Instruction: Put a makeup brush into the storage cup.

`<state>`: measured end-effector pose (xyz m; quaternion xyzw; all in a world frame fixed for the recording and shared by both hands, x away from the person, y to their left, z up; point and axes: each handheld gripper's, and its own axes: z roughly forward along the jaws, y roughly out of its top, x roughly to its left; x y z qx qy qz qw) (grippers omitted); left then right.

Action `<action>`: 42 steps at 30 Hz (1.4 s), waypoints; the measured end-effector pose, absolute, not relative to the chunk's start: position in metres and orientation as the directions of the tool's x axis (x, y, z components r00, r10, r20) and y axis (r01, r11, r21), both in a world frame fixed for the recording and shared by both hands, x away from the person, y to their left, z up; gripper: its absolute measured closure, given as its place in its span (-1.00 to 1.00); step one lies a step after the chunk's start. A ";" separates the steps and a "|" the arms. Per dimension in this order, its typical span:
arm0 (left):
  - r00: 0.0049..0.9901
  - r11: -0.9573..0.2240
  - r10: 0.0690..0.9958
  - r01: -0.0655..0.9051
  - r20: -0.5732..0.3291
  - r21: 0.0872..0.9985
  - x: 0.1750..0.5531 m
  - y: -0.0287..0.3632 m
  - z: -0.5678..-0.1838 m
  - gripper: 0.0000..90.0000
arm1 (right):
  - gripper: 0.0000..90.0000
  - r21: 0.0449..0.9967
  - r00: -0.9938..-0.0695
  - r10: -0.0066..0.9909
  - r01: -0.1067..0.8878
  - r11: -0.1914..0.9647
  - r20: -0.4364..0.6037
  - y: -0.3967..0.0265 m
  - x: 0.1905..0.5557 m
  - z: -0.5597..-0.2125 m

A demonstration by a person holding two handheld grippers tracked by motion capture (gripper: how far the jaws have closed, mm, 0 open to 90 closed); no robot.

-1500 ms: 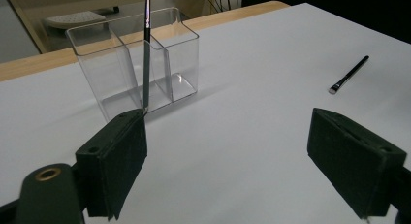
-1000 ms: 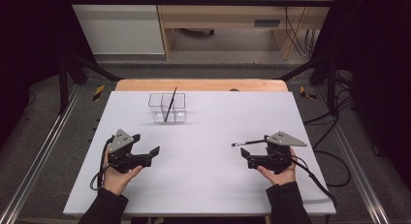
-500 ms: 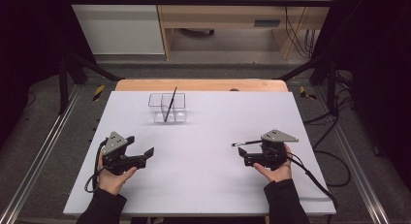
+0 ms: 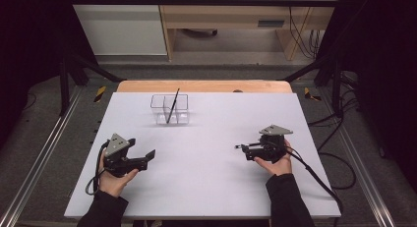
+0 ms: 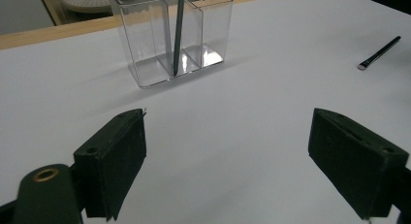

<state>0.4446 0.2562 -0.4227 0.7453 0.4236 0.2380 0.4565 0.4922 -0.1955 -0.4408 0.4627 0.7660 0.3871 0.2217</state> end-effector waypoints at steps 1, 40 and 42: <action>0.528 -0.225 0.848 0.414 -0.032 0.882 0.445 0.256 -0.423 -0.71 | -0.90 0.794 -0.473 0.881 0.541 0.277 0.015 -0.195 0.494 -0.442; 0.541 -0.251 0.841 0.421 -0.019 0.872 0.446 0.253 -0.427 -0.70 | -0.25 0.688 -0.458 0.889 0.645 0.334 -0.002 -0.192 0.527 -0.479; 0.542 -0.253 0.840 0.422 -0.018 0.870 0.446 0.253 -0.427 -0.70 | -0.17 0.686 -0.460 0.888 0.645 0.337 -0.004 -0.191 0.526 -0.479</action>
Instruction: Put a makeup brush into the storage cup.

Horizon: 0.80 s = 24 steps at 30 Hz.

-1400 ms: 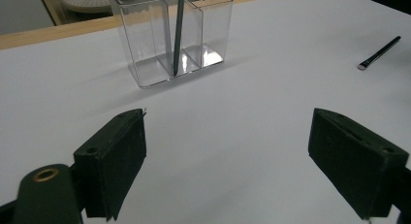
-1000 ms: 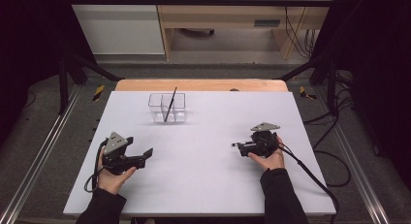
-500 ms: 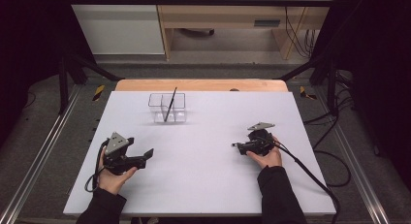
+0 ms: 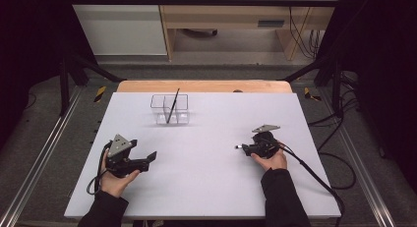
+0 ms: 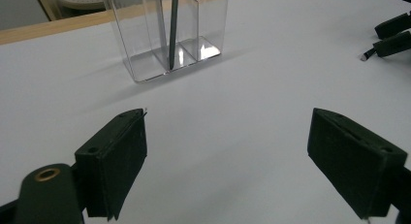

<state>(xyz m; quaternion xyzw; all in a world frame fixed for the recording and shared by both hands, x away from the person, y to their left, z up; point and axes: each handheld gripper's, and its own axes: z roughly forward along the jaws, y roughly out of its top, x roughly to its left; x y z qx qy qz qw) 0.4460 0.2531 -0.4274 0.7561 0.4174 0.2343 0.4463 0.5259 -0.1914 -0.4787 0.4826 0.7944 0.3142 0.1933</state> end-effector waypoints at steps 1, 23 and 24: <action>0.541 -0.252 0.841 0.423 -0.020 0.870 0.446 0.253 -0.428 -0.70 | -0.13 0.684 -0.457 0.889 0.649 0.334 0.000 -0.191 0.525 -0.478; 0.548 -0.256 0.836 0.425 -0.022 0.868 0.446 0.251 -0.428 -0.70 | 0.72 0.638 -0.452 0.892 0.688 0.346 0.003 -0.192 0.519 -0.470; 0.549 -0.257 0.836 0.425 -0.022 0.868 0.446 0.251 -0.428 -0.70 | 0.74 0.637 -0.453 0.891 0.688 0.348 0.002 -0.192 0.519 -0.470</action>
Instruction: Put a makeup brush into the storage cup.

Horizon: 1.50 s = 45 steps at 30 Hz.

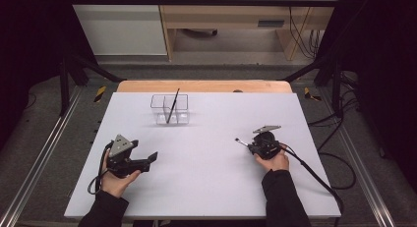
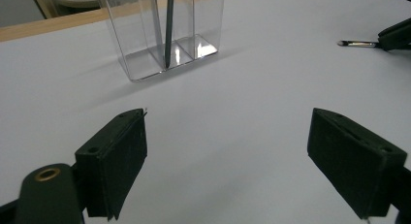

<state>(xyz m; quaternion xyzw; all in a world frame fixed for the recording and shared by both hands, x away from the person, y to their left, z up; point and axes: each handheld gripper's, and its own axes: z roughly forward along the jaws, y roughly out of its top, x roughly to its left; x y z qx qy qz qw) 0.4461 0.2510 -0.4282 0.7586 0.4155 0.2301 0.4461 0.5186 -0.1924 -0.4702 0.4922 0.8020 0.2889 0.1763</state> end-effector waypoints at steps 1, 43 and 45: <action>0.549 -0.258 0.835 0.425 -0.021 0.868 0.446 0.251 -0.428 -0.70 | 0.77 0.634 -0.455 0.891 0.690 0.349 0.004 -0.192 0.518 -0.470; 0.560 -0.270 0.828 0.427 -0.019 0.863 0.446 0.249 -0.428 -0.70 | 0.56 0.463 -0.490 0.872 0.774 0.431 0.008 -0.186 0.534 -0.456; 0.561 -0.270 0.828 0.427 -0.018 0.863 0.446 0.249 -0.428 -0.70 | 0.60 0.453 -0.493 0.870 0.778 0.435 0.011 -0.186 0.534 -0.455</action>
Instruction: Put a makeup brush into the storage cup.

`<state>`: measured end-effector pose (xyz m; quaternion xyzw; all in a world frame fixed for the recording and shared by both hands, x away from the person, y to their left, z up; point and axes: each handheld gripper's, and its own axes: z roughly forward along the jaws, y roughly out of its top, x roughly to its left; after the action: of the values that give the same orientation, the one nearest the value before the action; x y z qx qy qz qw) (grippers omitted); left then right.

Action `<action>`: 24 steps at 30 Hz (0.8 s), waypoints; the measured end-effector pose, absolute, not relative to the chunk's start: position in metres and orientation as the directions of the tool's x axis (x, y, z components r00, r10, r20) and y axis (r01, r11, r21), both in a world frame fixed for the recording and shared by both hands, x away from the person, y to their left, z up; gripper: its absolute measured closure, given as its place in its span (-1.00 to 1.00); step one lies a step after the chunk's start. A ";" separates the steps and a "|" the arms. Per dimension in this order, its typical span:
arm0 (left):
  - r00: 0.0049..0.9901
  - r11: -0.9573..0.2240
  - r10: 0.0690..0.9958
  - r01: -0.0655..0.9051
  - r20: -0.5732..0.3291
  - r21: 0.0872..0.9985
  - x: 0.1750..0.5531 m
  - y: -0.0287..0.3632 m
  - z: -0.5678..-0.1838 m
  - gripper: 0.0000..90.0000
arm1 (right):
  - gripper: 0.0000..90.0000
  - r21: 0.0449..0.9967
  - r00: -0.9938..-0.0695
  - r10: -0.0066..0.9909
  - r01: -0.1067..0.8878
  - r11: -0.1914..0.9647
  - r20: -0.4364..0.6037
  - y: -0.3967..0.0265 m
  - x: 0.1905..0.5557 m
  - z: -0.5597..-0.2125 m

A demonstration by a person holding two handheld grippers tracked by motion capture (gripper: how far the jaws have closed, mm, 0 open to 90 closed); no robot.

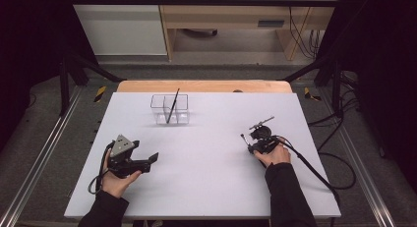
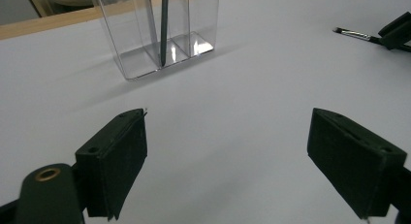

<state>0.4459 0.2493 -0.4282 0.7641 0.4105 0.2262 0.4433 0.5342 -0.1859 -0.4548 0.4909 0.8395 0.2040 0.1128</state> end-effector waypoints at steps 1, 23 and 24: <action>0.561 -0.270 0.828 0.426 -0.017 0.863 0.446 0.249 -0.428 -0.70 | 0.62 0.450 -0.495 0.869 0.778 0.438 0.009 -0.186 0.534 -0.455; 0.563 -0.275 0.826 0.429 -0.017 0.860 0.446 0.249 -0.428 -0.70 | 0.87 0.402 -0.497 0.867 0.797 0.452 0.011 -0.184 0.535 -0.452; 0.563 -0.274 0.826 0.429 -0.018 0.861 0.446 0.249 -0.428 -0.70 | 0.87 0.403 -0.496 0.868 0.797 0.450 0.011 -0.184 0.535 -0.452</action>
<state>0.4461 0.2486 -0.4283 0.7657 0.4100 0.2247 0.4417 0.5351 -0.1844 -0.4523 0.4922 0.8458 0.1805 0.0987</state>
